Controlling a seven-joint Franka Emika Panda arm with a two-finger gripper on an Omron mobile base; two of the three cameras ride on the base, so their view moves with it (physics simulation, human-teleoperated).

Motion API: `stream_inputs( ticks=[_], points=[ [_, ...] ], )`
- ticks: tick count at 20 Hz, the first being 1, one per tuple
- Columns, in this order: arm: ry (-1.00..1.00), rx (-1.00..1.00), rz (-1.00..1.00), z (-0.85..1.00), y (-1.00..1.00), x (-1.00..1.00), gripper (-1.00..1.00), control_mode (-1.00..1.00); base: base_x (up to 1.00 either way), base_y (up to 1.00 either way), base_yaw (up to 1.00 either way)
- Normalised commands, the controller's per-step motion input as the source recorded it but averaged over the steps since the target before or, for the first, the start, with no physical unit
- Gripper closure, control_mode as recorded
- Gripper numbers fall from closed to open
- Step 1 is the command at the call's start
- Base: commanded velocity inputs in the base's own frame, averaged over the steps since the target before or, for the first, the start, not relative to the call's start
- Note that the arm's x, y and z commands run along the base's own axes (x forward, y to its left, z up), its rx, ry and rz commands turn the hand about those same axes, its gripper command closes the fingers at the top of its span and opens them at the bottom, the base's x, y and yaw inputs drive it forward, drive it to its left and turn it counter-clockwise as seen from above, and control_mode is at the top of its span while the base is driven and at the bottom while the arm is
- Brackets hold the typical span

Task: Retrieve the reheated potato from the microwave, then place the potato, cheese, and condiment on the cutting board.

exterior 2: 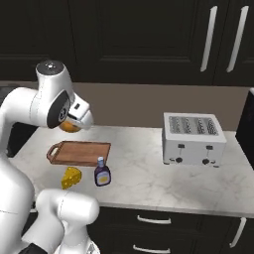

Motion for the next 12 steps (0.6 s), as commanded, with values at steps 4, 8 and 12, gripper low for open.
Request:
stream_inputs(
  ticks=[4, 8, 12],
  points=[
    [0.03, 0.00, 0.03, -0.86, 0.12, 0.11, 1.00, -1.00, 0.00, 0.00, 0.00],
    [0.04, 0.00, 0.03, -0.78, 0.30, 0.35, 1.00, -1.00, 0.00, 0.00, 0.00],
    [0.02, 0.00, 0.04, -0.61, 0.36, 0.50, 1.00, -1.00, 0.00, 0.00, 0.00]
  ],
)
